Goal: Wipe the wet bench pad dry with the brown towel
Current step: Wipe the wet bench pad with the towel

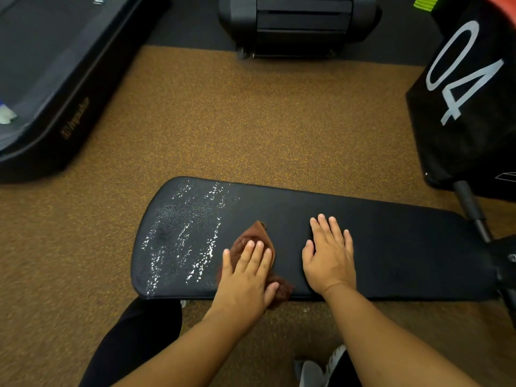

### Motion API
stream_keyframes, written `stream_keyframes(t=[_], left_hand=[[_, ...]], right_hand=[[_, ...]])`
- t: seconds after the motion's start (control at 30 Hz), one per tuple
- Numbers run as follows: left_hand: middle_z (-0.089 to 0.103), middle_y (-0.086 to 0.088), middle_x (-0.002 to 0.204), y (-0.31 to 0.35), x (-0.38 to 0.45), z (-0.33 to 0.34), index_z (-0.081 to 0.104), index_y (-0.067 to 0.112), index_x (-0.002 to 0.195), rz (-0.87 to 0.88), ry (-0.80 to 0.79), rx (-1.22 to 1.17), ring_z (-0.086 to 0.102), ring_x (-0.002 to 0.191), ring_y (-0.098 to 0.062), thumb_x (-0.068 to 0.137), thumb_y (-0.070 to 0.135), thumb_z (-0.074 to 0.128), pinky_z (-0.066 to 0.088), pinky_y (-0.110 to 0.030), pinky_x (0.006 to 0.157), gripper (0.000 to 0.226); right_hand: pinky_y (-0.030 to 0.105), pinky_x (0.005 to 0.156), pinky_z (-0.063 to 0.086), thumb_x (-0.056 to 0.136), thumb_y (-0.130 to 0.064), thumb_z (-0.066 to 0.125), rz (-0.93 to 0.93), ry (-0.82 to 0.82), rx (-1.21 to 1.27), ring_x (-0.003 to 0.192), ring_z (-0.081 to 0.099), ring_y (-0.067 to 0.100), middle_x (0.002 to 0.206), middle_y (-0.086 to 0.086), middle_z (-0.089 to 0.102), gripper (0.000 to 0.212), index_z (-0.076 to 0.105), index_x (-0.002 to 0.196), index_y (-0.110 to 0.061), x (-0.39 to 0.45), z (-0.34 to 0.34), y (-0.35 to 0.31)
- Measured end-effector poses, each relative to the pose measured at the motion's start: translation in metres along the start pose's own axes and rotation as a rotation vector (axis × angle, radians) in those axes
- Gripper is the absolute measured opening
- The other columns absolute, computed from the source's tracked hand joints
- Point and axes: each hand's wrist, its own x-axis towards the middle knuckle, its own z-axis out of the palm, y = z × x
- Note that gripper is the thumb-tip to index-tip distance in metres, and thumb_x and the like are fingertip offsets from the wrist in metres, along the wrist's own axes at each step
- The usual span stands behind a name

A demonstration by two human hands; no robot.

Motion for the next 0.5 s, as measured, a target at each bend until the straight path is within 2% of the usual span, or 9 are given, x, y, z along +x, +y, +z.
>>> stream_keyframes(t=[0.03, 0.1, 0.17, 0.27, 0.3, 0.37, 0.43, 0.5], left_hand=[[0.06, -0.01, 0.132, 0.004, -0.001, 0.002, 0.061, 0.01, 0.126, 0.023, -0.012, 0.029, 0.053, 0.127, -0.027, 0.086, 0.045, 0.034, 0.032, -0.057, 0.107, 0.06], [0.065, -0.014, 0.124, 0.01, -0.004, 0.009, 0.066, 0.003, 0.119, 0.113, 0.04, 0.048, 0.058, 0.121, -0.03, 0.085, 0.032, 0.036, 0.029, -0.051, 0.107, 0.053], [0.065, -0.011, 0.125, 0.009, -0.009, 0.013, 0.066, 0.005, 0.119, 0.22, 0.099, 0.03, 0.058, 0.121, -0.027, 0.083, 0.024, 0.037, 0.032, -0.05, 0.109, 0.05], [0.064, -0.003, 0.127, -0.009, -0.004, 0.014, 0.067, 0.013, 0.119, 0.311, 0.163, -0.038, 0.059, 0.121, -0.019, 0.086, 0.026, 0.039, 0.039, -0.043, 0.106, 0.045], [0.066, -0.002, 0.125, -0.018, 0.002, 0.013, 0.069, 0.014, 0.116, 0.301, 0.174, -0.056, 0.06, 0.119, -0.019, 0.086, 0.026, 0.04, 0.039, -0.041, 0.103, 0.044], [0.07, -0.006, 0.117, -0.037, 0.018, 0.009, 0.072, 0.01, 0.109, 0.218, 0.16, -0.034, 0.065, 0.112, -0.022, 0.082, 0.026, 0.041, 0.051, -0.04, 0.095, 0.044], [0.072, -0.012, 0.11, -0.049, 0.032, 0.001, 0.074, 0.005, 0.103, 0.097, 0.127, -0.003, 0.067, 0.106, -0.027, 0.081, 0.024, 0.04, 0.056, -0.047, 0.084, 0.045], [0.07, -0.015, 0.114, -0.045, 0.039, -0.007, 0.072, 0.001, 0.106, -0.002, 0.106, -0.017, 0.064, 0.113, -0.03, 0.085, 0.024, 0.035, 0.051, -0.049, 0.093, 0.048]], right_hand=[[0.04, 0.118, 0.0, 0.095, -0.033, 0.031, 0.0, 0.001, 0.002, 0.145, 0.004, 0.013, 0.157, -0.005, 0.019, 0.054, 0.026, 0.148, -0.023, 0.0, 0.0, 0.0], [0.041, 0.118, 0.002, 0.095, -0.033, 0.031, 0.001, 0.006, 0.0, 0.145, 0.005, 0.014, 0.157, -0.004, 0.02, 0.054, 0.027, 0.147, -0.022, 0.0, 0.0, 0.0], [0.042, 0.118, 0.003, 0.093, -0.034, 0.027, 0.001, 0.01, -0.001, 0.145, 0.007, 0.014, 0.156, -0.004, 0.022, 0.056, 0.028, 0.147, -0.022, 0.0, 0.0, -0.001], [0.041, 0.118, 0.002, 0.091, -0.036, 0.024, -0.001, 0.006, -0.003, 0.145, 0.007, 0.014, 0.156, -0.004, 0.022, 0.058, 0.029, 0.147, -0.022, 0.001, 0.0, 0.0], [0.041, 0.118, 0.002, 0.091, -0.036, 0.024, -0.002, 0.005, -0.004, 0.145, 0.006, 0.014, 0.156, -0.004, 0.022, 0.058, 0.029, 0.147, -0.022, 0.0, 0.0, 0.0], [0.041, 0.118, 0.002, 0.09, -0.037, 0.023, -0.001, 0.007, -0.001, 0.145, 0.006, 0.014, 0.156, -0.004, 0.021, 0.058, 0.029, 0.147, -0.023, 0.0, 0.0, 0.0], [0.04, 0.118, 0.002, 0.091, -0.037, 0.023, 0.0, 0.008, 0.003, 0.145, 0.006, 0.014, 0.156, -0.004, 0.021, 0.058, 0.029, 0.147, -0.023, 0.0, 0.0, 0.0], [0.041, 0.118, 0.001, 0.091, -0.037, 0.023, 0.002, 0.005, 0.001, 0.145, 0.006, 0.014, 0.157, -0.005, 0.021, 0.058, 0.028, 0.147, -0.023, 0.0, 0.0, -0.001]])
